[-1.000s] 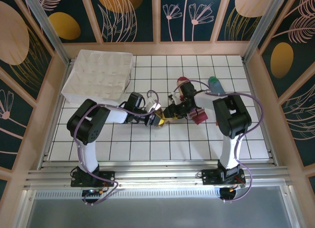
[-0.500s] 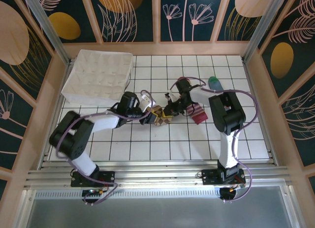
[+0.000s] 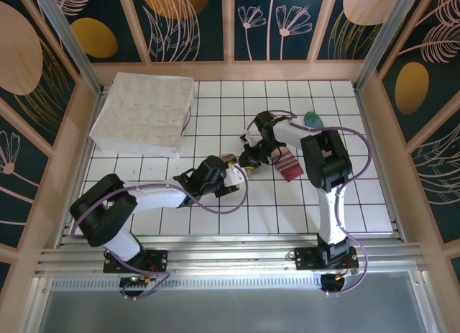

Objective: Roll the socks

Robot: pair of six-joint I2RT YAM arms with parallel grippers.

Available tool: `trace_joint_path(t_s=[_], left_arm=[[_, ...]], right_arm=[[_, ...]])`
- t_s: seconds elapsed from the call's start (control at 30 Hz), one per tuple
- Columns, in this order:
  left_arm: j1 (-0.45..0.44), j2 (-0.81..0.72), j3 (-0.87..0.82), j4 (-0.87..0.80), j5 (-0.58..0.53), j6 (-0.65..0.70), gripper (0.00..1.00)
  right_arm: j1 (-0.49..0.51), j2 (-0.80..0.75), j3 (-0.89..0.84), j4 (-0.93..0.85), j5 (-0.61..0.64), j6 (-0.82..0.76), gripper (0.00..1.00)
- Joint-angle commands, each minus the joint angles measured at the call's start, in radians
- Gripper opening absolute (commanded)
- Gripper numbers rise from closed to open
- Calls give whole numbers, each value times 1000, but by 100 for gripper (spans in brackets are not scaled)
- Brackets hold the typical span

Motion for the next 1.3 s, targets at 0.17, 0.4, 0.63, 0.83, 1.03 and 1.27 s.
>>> trace_joint_path(t_s=[0.17, 0.4, 0.63, 0.83, 1.03, 1.27], left_arm=[[-7, 155, 103, -17, -36, 46, 65], [-7, 158, 113, -66, 19, -12, 0], [76, 143, 84, -74, 366, -224, 0], [191, 229, 98, -55, 633, -415, 0], [246, 343, 173, -134, 725, -477, 0], [286, 411, 224, -163, 762, -528, 2]], right_arm=[[-12, 59, -21, -110, 139, -29, 0], [-22, 37, -24, -125, 146, -34, 6], [-140, -187, -161, 104, 9, 20, 50], [-167, -323, -314, 338, -74, 71, 53], [-114, -299, -364, 423, -68, 105, 55], [-47, -223, -340, 398, -14, 72, 57]])
